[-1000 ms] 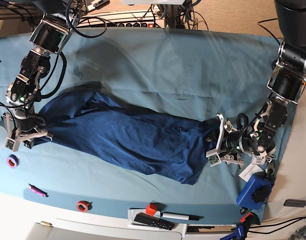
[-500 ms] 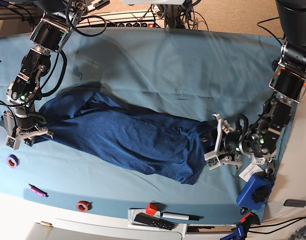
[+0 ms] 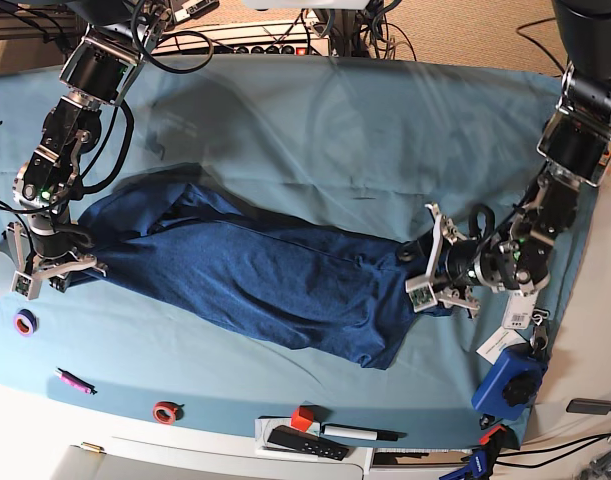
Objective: Layout the t-shirt on the table in an organized manner, then fold the t-shirt properly
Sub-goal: 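Lower the t-shirt onto the table, stretched between both grippers, then lift the t-shirt again with both grippers and lay it down flatter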
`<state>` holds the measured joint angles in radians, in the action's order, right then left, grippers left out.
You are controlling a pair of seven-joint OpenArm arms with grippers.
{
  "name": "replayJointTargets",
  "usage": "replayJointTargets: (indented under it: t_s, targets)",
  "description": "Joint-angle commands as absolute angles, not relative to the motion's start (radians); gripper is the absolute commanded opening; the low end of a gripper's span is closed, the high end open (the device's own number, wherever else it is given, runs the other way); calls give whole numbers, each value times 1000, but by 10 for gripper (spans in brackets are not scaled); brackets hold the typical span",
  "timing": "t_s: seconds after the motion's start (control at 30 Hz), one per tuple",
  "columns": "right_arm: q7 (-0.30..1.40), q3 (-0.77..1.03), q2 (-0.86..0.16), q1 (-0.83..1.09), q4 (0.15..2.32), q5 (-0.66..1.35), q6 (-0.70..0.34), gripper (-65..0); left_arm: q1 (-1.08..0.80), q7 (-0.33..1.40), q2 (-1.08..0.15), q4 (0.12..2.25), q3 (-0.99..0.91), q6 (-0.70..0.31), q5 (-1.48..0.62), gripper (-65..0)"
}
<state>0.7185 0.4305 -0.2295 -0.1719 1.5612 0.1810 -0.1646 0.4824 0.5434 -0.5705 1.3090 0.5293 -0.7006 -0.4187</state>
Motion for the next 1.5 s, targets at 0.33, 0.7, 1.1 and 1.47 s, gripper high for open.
replayJointTargets:
  t_s: [0.33,0.7,1.1,1.47]
  targets:
    - [703,433,-246,-194,1576,182,-165,-650,515,459,-578,1322,519,-698,-376,-480]
    - [707,433,-246,-193,1576,182,-165,-650,515,383,-577,1322,519,-620,-358,-650]
    - [695,433,-246,-197,1576,208,-158,-650,595,272,-555,1323,519,-233,-333,-650]
    - [673,433,-241,-300,1576,216,-84,-650,734,272,-495,1322,519,-97,-304,-650]
